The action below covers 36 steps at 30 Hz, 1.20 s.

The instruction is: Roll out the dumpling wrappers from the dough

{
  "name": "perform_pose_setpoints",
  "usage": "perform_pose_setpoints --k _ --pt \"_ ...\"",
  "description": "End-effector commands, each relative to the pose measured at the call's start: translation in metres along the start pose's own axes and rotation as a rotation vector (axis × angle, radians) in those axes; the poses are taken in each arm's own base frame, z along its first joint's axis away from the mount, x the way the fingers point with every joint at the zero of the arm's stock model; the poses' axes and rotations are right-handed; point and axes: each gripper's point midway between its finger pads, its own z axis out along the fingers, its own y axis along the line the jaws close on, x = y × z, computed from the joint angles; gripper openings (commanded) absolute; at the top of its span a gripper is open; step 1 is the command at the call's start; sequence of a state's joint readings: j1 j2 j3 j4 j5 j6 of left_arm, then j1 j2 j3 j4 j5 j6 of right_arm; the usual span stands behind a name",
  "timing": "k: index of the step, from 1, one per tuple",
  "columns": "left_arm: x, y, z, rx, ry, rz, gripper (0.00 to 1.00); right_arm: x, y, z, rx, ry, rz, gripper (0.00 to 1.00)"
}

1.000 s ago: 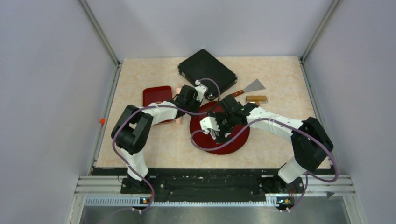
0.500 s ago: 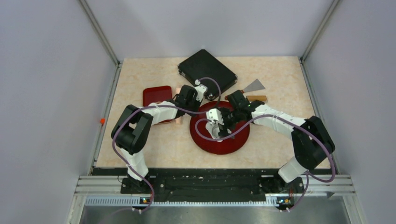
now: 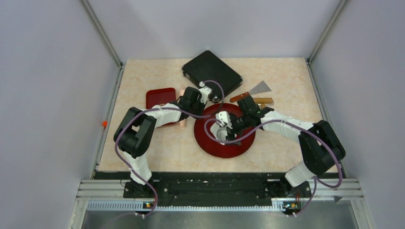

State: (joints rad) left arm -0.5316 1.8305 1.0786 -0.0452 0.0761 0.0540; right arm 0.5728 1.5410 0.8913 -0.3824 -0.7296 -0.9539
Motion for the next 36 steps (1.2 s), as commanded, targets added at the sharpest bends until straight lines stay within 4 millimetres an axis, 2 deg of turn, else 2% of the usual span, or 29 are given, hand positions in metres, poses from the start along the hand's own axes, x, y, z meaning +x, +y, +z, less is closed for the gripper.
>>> perform_pose_setpoints --k 1,16,22,28,36 --pt "-0.005 0.013 -0.003 -0.048 -0.026 0.023 0.00 -0.027 -0.018 -0.006 0.064 -0.105 -0.043 0.97" --pt "-0.004 0.013 -0.004 -0.042 -0.030 0.021 0.00 0.000 -0.021 0.004 0.032 -0.038 0.069 0.96" --pt "-0.004 0.012 -0.004 -0.041 -0.031 0.021 0.00 0.002 -0.026 0.005 0.051 -0.023 0.086 0.95" --pt "-0.005 0.013 -0.004 -0.042 -0.033 0.021 0.00 0.004 -0.027 0.005 0.054 -0.017 0.096 0.92" --pt "-0.005 0.013 -0.004 -0.043 -0.033 0.021 0.00 0.009 -0.028 0.008 0.050 0.007 0.117 0.83"
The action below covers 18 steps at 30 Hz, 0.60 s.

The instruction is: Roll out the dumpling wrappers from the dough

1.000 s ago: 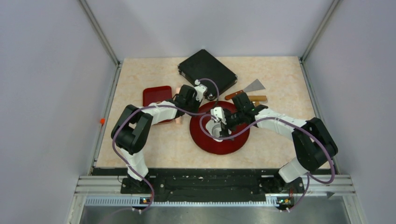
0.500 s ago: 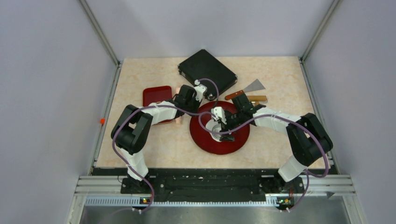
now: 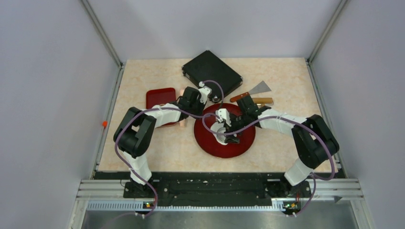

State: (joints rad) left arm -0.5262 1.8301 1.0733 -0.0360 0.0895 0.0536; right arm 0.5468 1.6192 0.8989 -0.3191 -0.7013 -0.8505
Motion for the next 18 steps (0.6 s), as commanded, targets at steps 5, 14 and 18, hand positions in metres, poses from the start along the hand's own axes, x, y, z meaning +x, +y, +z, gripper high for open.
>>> perform_pose_setpoints --k 5,14,18 --pt "-0.005 0.012 -0.004 -0.051 -0.028 0.025 0.00 -0.011 -0.012 -0.001 0.013 -0.016 -0.003 0.76" --pt "-0.005 0.013 -0.004 -0.052 -0.024 0.025 0.00 -0.001 -0.006 -0.001 0.006 0.045 -0.009 0.61" --pt "-0.005 0.013 -0.004 -0.054 -0.025 0.025 0.00 0.004 -0.002 0.000 0.001 0.080 -0.001 0.56"
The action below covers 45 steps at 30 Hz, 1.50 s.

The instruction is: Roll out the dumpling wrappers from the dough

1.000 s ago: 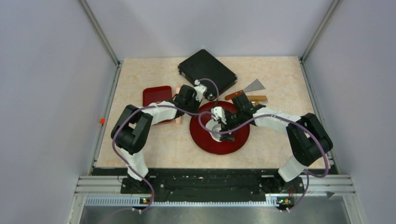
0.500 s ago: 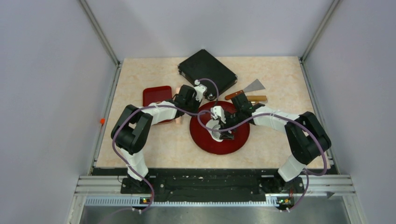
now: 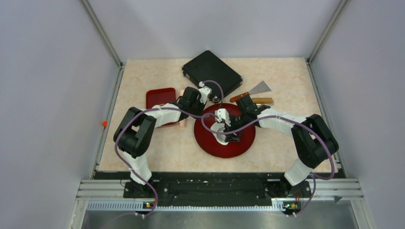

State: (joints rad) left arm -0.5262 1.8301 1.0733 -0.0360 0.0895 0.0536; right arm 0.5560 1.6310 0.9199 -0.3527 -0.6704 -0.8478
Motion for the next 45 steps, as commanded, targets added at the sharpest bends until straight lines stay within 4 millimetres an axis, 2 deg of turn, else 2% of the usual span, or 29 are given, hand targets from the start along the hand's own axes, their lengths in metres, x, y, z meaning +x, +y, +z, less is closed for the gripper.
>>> perform_pose_setpoints --k 1,17,23,31,36,41,45 --pt "-0.005 0.013 -0.004 -0.055 -0.025 0.023 0.00 0.004 0.000 0.000 0.004 0.058 -0.008 0.56" --pt "-0.004 0.014 -0.005 -0.062 -0.026 0.022 0.00 0.025 0.009 0.017 0.070 0.191 0.116 0.52" --pt "-0.004 0.014 -0.006 -0.063 -0.026 0.021 0.00 0.045 0.014 0.014 0.105 0.252 0.159 0.50" --pt "-0.003 0.015 -0.006 -0.068 -0.025 0.021 0.00 0.051 0.022 0.011 0.100 0.267 0.172 0.55" --pt "-0.004 0.015 -0.006 -0.066 -0.027 0.021 0.00 0.037 0.021 0.005 0.094 0.233 0.133 0.67" --pt "-0.007 0.015 -0.004 -0.068 -0.039 0.023 0.00 0.013 0.009 -0.003 0.124 0.183 0.092 0.68" --pt "-0.008 0.016 -0.005 -0.069 -0.042 0.022 0.00 0.006 0.008 -0.002 0.114 0.167 0.091 0.68"
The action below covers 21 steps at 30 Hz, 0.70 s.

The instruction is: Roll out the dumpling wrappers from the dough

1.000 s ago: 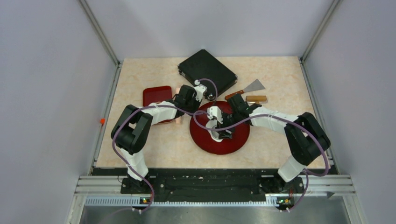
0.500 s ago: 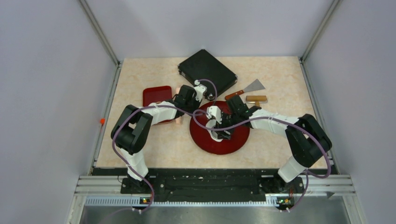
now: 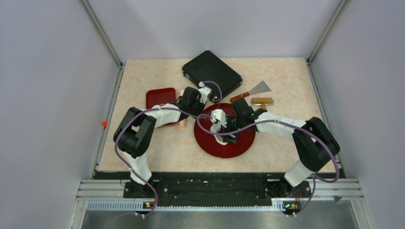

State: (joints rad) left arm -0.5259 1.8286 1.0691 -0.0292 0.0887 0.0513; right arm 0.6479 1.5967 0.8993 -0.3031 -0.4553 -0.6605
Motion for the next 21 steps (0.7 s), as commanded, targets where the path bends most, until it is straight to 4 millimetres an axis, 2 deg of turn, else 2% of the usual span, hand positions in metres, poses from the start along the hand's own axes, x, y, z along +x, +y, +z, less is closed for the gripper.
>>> perform_pose_setpoints --k 1,6,11,15,18,21 --pt "-0.008 0.015 -0.004 -0.067 -0.036 0.024 0.00 0.007 0.006 -0.006 -0.015 0.059 0.005 0.68" --pt "-0.008 0.015 -0.004 -0.068 -0.037 0.025 0.00 0.008 0.007 -0.005 -0.019 0.064 0.010 0.71" --pt "-0.008 0.016 -0.005 -0.068 -0.037 0.022 0.00 0.007 0.007 -0.007 -0.013 0.060 0.005 0.86" --pt "-0.008 0.015 -0.005 -0.067 -0.036 0.023 0.00 -0.015 0.000 -0.022 0.024 0.010 -0.028 0.93" --pt "-0.008 0.015 -0.005 -0.067 -0.038 0.022 0.00 -0.039 -0.002 -0.045 0.053 -0.049 -0.060 0.96" --pt "-0.008 0.015 -0.005 -0.067 -0.039 0.022 0.00 -0.055 -0.005 -0.065 0.091 -0.081 -0.090 0.99"
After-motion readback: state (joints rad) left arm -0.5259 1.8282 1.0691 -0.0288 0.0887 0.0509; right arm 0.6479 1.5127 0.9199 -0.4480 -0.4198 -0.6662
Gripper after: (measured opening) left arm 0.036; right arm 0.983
